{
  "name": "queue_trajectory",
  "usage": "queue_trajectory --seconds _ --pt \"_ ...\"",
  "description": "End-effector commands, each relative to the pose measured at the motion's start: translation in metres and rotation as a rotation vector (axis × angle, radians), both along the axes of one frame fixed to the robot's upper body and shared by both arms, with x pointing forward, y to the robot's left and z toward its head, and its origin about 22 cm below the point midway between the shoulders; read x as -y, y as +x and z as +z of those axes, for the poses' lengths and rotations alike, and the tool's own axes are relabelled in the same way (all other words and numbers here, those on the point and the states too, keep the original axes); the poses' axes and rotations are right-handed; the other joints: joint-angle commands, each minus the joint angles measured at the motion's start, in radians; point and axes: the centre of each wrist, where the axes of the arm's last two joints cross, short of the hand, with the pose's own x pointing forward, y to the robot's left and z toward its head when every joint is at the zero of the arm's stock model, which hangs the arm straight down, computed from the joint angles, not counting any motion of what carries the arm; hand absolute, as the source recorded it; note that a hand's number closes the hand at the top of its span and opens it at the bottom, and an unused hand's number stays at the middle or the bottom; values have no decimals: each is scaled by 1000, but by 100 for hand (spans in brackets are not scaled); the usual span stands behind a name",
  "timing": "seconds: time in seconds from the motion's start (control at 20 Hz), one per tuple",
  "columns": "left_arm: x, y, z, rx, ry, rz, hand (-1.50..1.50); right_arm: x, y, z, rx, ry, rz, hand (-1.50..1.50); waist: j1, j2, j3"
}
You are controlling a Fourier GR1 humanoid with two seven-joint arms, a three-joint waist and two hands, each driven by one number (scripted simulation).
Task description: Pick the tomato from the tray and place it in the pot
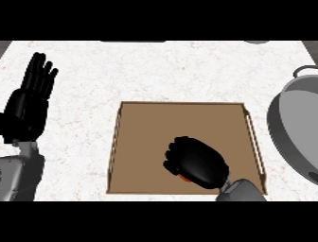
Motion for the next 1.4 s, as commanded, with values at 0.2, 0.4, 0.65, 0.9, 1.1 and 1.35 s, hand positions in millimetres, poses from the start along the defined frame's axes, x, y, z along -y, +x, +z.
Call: queue_trajectory --seconds 0.2,0.4,0.65,0.9,1.1,1.35 --pt "0 -1 -7 -10 1 26 0 0 -58 20 -35 142 -223 150 -19 7 15" --pt "-14 -1 -2 -29 -8 41 0 -20 -112 -4 -236 21 -400 150 -36 1 14" --pt "-13 -8 -8 -13 5 47 0 -4 -140 63 -43 196 -670 150 -38 0 14" --pt "-14 0 3 -3 4 30 0 24 -157 121 96 366 -849 150 -29 5 16" --pt "-18 -4 -7 -2 4 33 0 50 -170 151 209 420 -961 150 -10 11 16" --pt "-8 0 -1 -13 11 1 0 86 -173 170 272 477 -1041 150 1 17 18"
